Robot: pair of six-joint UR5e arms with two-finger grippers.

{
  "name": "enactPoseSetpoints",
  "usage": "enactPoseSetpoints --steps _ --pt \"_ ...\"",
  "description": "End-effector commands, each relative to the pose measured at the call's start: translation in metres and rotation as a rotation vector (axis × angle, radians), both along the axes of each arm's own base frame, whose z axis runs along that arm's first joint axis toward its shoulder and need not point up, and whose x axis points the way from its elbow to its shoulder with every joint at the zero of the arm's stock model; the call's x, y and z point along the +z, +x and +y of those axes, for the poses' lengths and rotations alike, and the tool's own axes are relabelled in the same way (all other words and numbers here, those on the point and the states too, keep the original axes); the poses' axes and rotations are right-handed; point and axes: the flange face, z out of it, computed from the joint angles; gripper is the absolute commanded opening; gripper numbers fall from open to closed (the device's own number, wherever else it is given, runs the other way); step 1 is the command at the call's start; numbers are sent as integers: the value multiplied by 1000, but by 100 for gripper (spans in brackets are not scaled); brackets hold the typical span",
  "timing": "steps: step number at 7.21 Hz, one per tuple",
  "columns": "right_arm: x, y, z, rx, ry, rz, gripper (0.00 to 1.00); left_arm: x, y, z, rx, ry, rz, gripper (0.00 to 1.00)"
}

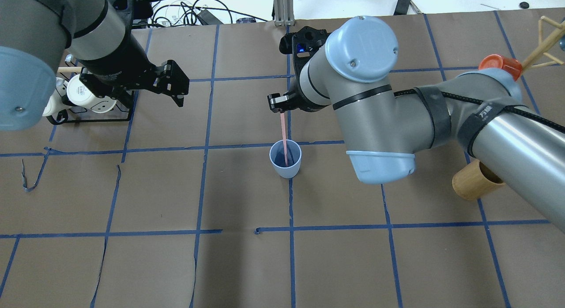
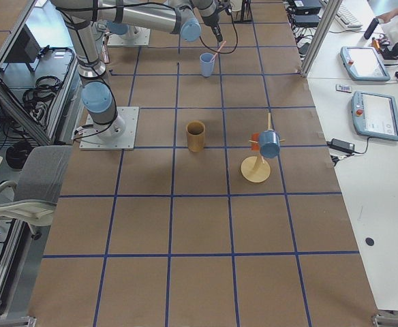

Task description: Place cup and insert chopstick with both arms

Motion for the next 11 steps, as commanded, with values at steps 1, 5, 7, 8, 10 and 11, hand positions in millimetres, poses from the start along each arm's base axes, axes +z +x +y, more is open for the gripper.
enactPoseSetpoints --steps 1,5,7,8,10,11 --pt "23 -16 -12 -41 29 71 64 0 0 0 -1 0 1 100" --pt "103 -118 -54 -76 293 189 65 0 -3 0 -2 1 17 100" --pt "113 -152 -56 21 304 231 89 1 -3 2 -4 -2 17 100" --pt "129 -155 -45 13 277 234 100 2 -2 2 -2 -4 17 100" --pt "170 -157 -8 6 225 231 100 2 -3 2 -4 -4 17 100" --pt "148 -159 -1 31 364 238 100 2 -2 2 -2 -4 18 100"
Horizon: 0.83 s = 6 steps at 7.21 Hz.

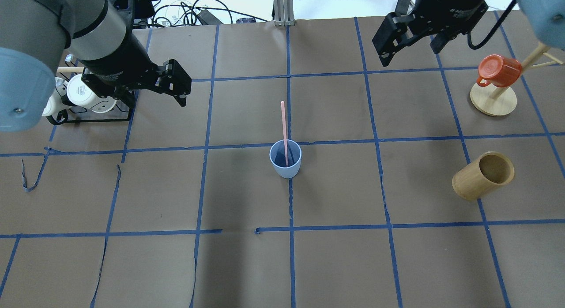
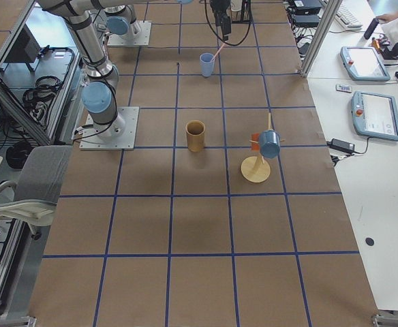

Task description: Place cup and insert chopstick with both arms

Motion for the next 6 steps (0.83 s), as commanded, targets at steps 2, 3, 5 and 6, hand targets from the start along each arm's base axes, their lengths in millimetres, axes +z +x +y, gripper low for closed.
enactPoseSetpoints --steps 2,3,5,6 --pt "-10 -16 -1 -33 43 -11 100 0 1 0 -4 0 -1 100" --pt "-18 -18 -8 -40 28 -7 100 0 2 -1 -4 0 -1 100" --pt "-14 -18 -6 -47 21 3 100 0 0 0 -5 0 1 100" --pt "-13 -18 -4 -46 21 9 100 0 0 0 -7 0 1 100"
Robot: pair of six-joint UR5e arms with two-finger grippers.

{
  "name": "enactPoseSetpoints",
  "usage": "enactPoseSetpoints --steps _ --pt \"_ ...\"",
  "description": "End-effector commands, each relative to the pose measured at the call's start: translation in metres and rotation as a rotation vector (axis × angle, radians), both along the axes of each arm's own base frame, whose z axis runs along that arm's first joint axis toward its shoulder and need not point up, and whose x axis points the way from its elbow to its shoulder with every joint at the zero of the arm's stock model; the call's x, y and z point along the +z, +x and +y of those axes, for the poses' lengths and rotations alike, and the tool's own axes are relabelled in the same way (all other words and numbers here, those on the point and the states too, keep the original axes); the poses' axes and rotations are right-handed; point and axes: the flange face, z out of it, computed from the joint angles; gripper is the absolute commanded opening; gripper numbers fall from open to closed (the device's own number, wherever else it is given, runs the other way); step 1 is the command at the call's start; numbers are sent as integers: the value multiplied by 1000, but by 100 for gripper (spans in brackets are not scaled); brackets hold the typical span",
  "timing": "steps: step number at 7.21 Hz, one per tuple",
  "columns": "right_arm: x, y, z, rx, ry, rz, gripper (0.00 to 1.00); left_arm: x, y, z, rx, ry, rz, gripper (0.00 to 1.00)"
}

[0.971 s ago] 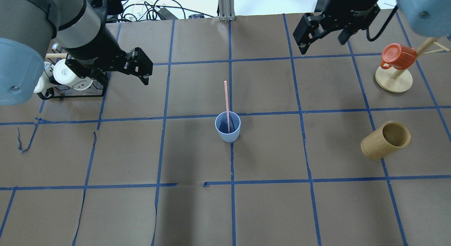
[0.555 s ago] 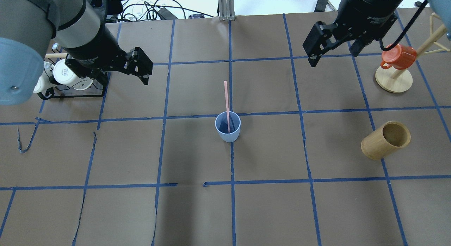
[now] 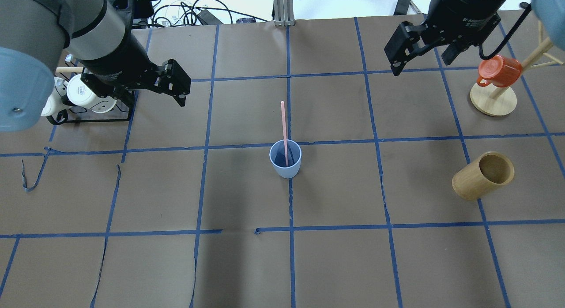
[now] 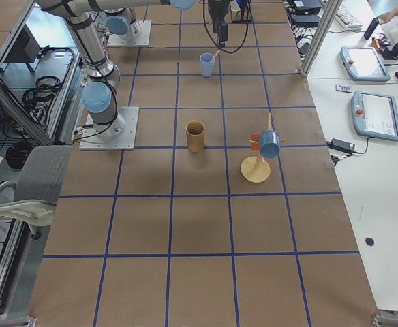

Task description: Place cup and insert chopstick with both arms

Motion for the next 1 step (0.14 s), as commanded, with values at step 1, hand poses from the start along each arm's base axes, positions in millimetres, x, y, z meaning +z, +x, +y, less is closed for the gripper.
enactPoseSetpoints --steps 1 --pt "-1 -1 1 -3 1 6 100 0 -1 0 -1 0 0 100"
